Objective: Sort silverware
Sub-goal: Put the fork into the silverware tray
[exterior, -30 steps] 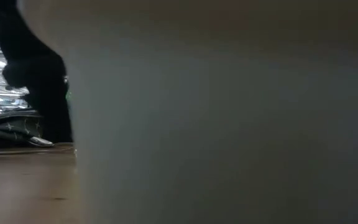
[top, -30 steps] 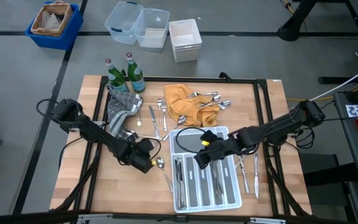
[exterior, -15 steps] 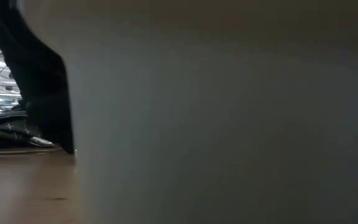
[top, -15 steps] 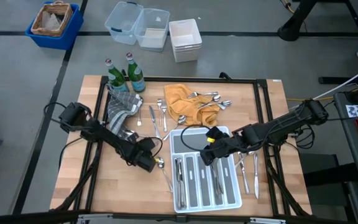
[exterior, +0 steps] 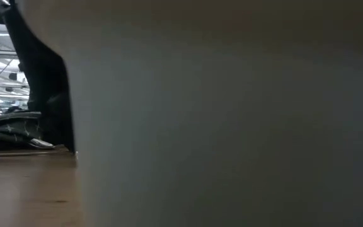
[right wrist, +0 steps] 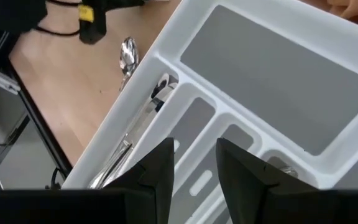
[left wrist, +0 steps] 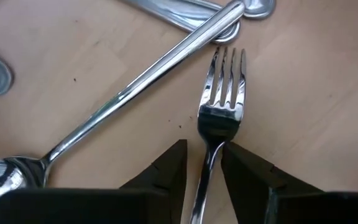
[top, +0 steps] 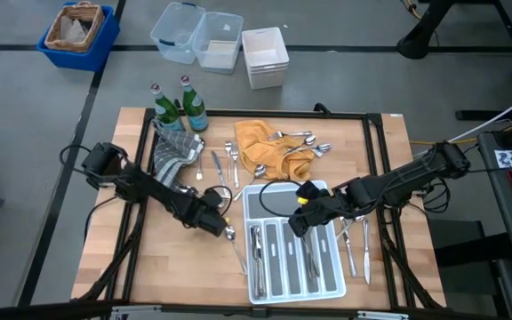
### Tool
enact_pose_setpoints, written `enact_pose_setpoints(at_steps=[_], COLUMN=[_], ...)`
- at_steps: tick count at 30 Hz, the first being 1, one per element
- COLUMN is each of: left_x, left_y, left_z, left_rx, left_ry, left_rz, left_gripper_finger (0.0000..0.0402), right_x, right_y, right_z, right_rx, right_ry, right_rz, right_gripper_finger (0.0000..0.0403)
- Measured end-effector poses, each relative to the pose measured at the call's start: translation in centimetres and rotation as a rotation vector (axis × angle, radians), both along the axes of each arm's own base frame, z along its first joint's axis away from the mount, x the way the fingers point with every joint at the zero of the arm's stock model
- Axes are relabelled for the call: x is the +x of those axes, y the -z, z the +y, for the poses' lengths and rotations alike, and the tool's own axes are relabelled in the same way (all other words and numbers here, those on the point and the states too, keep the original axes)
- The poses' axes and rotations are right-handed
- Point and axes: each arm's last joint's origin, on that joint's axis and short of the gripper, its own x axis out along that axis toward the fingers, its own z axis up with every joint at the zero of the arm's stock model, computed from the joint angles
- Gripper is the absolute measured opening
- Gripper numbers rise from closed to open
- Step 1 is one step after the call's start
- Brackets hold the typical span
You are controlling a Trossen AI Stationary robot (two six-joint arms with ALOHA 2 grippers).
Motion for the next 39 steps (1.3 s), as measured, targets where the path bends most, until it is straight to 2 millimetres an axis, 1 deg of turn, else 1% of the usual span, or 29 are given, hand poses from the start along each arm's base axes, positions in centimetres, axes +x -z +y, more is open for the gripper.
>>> enact_pose_setpoints(at_steps=[3, 8, 10, 17, 22, 26, 35, 39], left_x=[0.1, 0.2, 0.2, 0.3, 0.6, 0.5, 0.0, 0.1], left_y=[-0.1, -0.3, -0.5, -0.8, -1.7, -2.7, -5.9, -7.4], left_z=[0.2, 0.6, 0.7, 0.9, 0.8, 0.8, 0.7, 0.5], left_rx=[-0.03, -0.067, -0.08, -0.098, -0.124, -0.17, -0.275, -0.344], left_ry=[-0.008, -0.023, -0.036, -0.051, -0.09, -0.112, -0.17, -0.168], left_rz=[0.0, -0.012, -0.016, -0.025, -0.07, -0.124, -0.265, -0.365], left_gripper_finger=[0.0073, 0.0021, 0.0008, 0.0006, 0.0005, 0.0003, 0.0002, 0.0002], right_x=[-0.3, -1.1, -1.5, -2.8, -3.5, -4.0, -5.0, -5.5], right_y=[-0.4, -1.5, -2.1, -3.7, -4.4, -4.3, -3.5, -3.3], right_z=[-0.1, -0.4, -0.6, -1.3, -1.7, -1.9, -2.3, -2.5], right_rx=[0.011, 0.007, -0.004, -0.053, -0.085, -0.111, -0.163, -0.181], right_ry=[-0.023, -0.037, -0.027, -0.022, -0.003, 0.005, -0.005, -0.007], right_rz=[-0.009, -0.044, -0.068, -0.138, -0.158, -0.128, 0.008, 0.052], right_gripper_finger=[0.0122, 0.0122, 0.0122, 0.0122, 0.0122, 0.0122, 0.0122, 0.0122])
